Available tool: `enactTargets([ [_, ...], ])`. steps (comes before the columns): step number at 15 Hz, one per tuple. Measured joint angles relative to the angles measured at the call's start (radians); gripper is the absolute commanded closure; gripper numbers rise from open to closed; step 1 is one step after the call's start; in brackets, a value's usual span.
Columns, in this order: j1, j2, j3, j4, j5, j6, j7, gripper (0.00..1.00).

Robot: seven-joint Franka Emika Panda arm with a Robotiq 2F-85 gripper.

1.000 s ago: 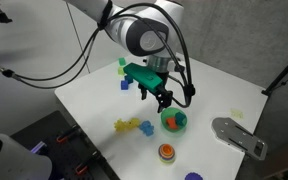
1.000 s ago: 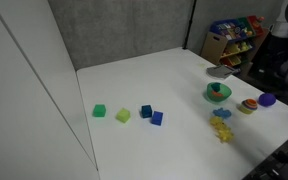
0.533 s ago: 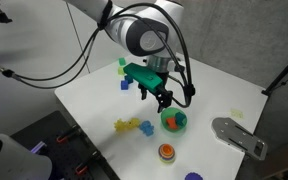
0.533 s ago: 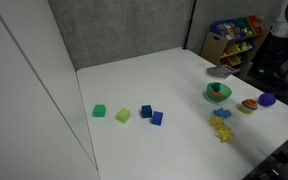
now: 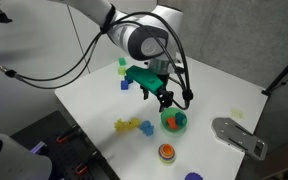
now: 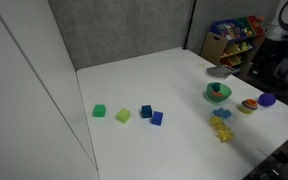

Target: Remove the green toy from the green bowl and place it on the table

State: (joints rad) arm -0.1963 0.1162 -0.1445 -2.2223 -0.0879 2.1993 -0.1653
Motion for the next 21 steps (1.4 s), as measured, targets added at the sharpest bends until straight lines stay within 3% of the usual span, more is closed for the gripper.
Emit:
enactTargets([
  [9, 0.012, 0.177, 0.012, 0.140, 0.027, 0.133, 0.000, 0.00],
  [21, 0.025, 0.579, 0.010, 0.462, 0.024, 0.250, 0.022, 0.00],
])
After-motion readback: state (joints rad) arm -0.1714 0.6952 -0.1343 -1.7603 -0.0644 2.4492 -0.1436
